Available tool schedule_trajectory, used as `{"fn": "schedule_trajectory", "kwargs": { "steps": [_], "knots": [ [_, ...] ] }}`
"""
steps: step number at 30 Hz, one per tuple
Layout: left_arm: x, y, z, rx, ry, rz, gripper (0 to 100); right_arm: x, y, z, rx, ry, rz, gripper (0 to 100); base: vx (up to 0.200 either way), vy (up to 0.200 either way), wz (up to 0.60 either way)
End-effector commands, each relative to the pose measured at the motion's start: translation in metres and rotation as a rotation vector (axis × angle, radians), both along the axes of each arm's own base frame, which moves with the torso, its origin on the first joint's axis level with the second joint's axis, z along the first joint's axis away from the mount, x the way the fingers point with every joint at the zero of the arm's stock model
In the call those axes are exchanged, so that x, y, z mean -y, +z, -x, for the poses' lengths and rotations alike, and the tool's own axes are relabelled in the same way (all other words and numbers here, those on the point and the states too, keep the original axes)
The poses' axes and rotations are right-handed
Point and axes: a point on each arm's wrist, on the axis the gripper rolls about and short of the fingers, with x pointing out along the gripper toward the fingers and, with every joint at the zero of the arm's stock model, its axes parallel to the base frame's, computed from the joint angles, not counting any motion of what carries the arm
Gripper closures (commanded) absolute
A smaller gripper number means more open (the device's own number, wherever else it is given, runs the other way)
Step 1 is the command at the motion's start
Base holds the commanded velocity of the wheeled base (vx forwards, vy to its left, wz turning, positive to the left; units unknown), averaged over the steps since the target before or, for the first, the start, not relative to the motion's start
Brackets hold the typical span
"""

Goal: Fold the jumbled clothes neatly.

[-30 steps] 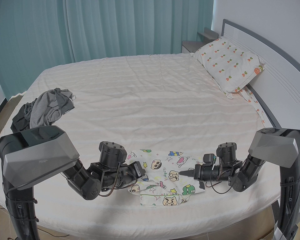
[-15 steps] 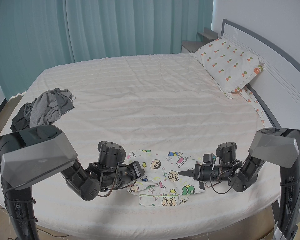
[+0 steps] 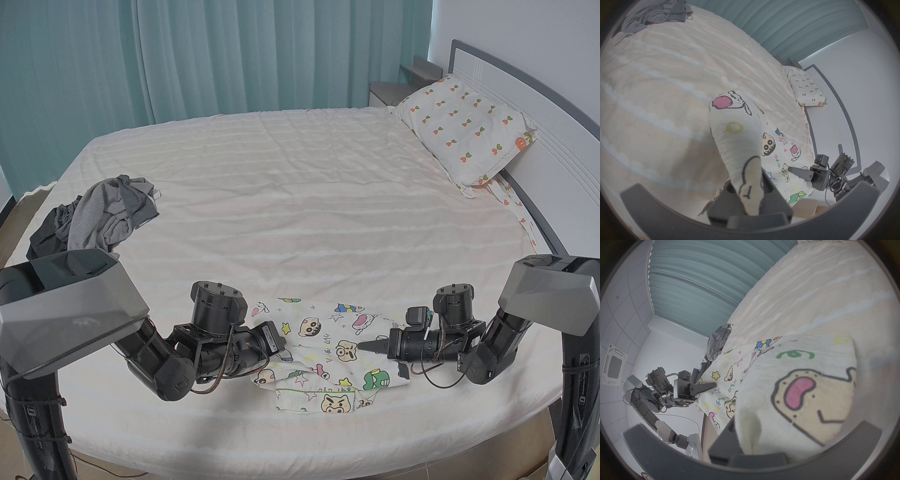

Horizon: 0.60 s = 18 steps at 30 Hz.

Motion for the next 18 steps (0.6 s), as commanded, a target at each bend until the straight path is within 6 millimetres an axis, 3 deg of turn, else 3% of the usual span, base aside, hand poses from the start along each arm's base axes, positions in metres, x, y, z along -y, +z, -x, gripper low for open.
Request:
{"fn": "schedule_trajectory", "kwargs": {
  "steps": [1, 18],
  "knots": [
    [-0.001, 0.0, 0.001, -0.002, 0.005, -0.003, 100, -0.003, 0.001, 0.001, 0.002, 0.007, 0.0, 100, 0.0, 0.2, 0.0],
    [-0.002, -0.001, 0.002, -0.003, 0.007, -0.007, 100, -0.013, 0.003, 0.004, 0.014, 0.02, 0.005, 100, 0.0, 0.2, 0.0]
  ]
}}
